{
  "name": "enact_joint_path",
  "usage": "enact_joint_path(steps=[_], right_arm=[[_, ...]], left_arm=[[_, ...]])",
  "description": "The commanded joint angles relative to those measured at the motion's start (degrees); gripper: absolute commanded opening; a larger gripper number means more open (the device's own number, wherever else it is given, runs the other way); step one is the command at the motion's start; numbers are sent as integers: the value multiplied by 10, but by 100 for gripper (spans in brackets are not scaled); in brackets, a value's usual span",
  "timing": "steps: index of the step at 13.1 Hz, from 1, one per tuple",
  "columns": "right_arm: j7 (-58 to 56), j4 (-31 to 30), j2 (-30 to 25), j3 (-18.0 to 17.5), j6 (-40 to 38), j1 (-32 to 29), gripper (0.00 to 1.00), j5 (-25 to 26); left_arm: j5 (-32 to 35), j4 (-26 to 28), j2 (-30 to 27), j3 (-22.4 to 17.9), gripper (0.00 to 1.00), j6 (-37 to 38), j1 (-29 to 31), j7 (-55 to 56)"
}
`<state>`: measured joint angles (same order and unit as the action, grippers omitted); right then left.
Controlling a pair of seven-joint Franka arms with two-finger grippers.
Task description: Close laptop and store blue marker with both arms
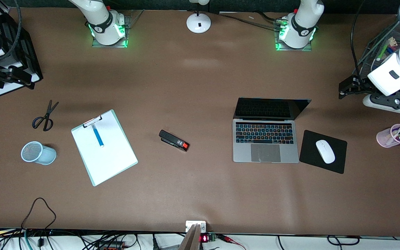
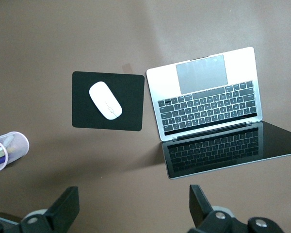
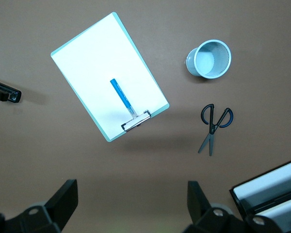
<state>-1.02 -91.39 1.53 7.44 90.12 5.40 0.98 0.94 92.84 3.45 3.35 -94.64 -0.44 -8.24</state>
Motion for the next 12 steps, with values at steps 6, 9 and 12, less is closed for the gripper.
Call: enact_joint_path(steps=[6,9,12], right_arm=[[3,5,-3,-2,-4,0,100,5],[4,6,15,-1,18,-1,100,-3],[3,6,40,-1,26,-2,100,-2]], left_arm=[[12,-19,9,3,100,7,1,-6],[6,-18,9,3,100,11,3,-5],[6,-31,25,3,100,24,0,-6]])
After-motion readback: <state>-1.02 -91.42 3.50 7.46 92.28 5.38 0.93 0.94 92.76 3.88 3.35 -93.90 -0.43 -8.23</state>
